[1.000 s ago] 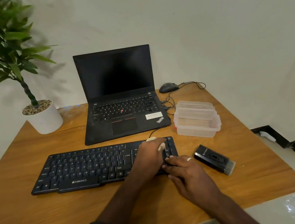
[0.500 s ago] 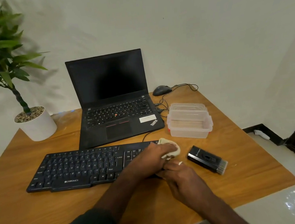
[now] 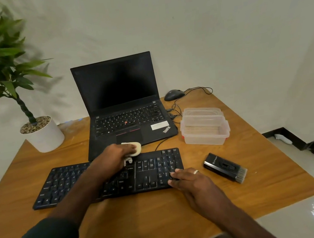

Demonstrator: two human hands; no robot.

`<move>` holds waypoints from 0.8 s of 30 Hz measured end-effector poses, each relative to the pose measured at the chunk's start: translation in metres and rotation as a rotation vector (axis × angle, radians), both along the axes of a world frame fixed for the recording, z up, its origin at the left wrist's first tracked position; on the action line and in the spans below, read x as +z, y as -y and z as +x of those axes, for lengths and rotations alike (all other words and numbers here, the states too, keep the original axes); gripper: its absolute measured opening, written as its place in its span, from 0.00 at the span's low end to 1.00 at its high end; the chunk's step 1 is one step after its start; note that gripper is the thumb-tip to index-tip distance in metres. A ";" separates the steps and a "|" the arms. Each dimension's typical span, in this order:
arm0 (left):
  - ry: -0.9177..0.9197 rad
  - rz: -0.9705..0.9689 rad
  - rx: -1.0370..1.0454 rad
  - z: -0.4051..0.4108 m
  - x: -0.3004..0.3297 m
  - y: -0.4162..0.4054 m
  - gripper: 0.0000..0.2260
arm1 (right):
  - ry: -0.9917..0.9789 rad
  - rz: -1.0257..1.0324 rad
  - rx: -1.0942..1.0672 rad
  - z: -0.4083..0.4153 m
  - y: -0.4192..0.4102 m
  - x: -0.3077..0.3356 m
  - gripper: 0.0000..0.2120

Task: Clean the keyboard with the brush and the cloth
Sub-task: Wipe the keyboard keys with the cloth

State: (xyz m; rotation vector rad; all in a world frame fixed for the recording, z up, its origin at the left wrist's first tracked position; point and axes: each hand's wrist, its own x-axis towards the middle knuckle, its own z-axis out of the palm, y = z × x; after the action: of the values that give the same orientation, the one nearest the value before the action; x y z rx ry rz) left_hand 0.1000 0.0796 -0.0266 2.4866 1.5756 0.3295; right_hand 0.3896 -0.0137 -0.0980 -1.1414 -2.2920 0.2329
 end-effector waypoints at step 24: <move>-0.007 0.044 -0.262 0.078 -0.024 0.029 0.19 | -0.018 0.014 -0.034 0.003 -0.002 -0.003 0.17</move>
State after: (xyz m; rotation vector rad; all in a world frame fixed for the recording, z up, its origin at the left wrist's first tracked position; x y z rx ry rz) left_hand 0.1778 0.0504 -0.0504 2.6876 1.2360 0.3186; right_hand 0.3924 -0.0113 -0.1015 -1.1659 -2.2534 0.2135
